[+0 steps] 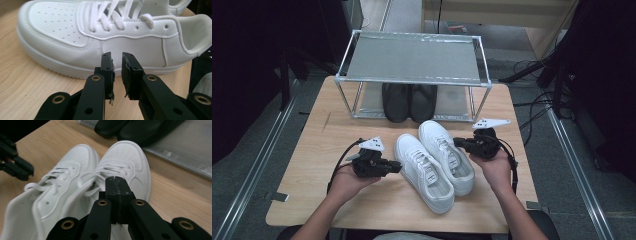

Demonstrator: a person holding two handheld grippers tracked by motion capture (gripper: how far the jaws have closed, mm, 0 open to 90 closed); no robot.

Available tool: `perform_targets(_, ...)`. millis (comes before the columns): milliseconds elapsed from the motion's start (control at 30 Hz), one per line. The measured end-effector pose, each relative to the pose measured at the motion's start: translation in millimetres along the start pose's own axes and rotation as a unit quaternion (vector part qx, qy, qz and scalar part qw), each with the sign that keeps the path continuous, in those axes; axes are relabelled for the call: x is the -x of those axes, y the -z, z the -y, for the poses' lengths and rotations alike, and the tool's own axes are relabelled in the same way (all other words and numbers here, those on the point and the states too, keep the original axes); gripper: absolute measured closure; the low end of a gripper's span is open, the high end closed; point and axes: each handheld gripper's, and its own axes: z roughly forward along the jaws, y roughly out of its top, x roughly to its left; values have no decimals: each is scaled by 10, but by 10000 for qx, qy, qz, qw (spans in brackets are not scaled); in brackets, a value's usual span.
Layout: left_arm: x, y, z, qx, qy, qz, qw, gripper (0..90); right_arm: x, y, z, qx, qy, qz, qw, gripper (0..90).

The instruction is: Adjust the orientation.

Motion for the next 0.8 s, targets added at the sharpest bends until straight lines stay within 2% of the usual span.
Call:
perform_targets(233,-87,100,25,27,112,-65,9999,775,-268,85,95,-42,224,-154,9996,900)
perform_targets(367,-128,141,42,26,242,-71,9997,696,-376,117,154,-108,271,-266,9992,900)
perform_targets(533,-166,172,55,86,165,-180,9997,546,-459,121,185,-166,310,-385,9986,900)
perform_targets(567,-183,174,65,62,178,-283,9994,527,-499,103,205,-215,335,-450,9982,900)
perform_targets(800,-253,205,100,94,188,-464,9987,450,-559,50,250,-376,409,-550,9969,900)
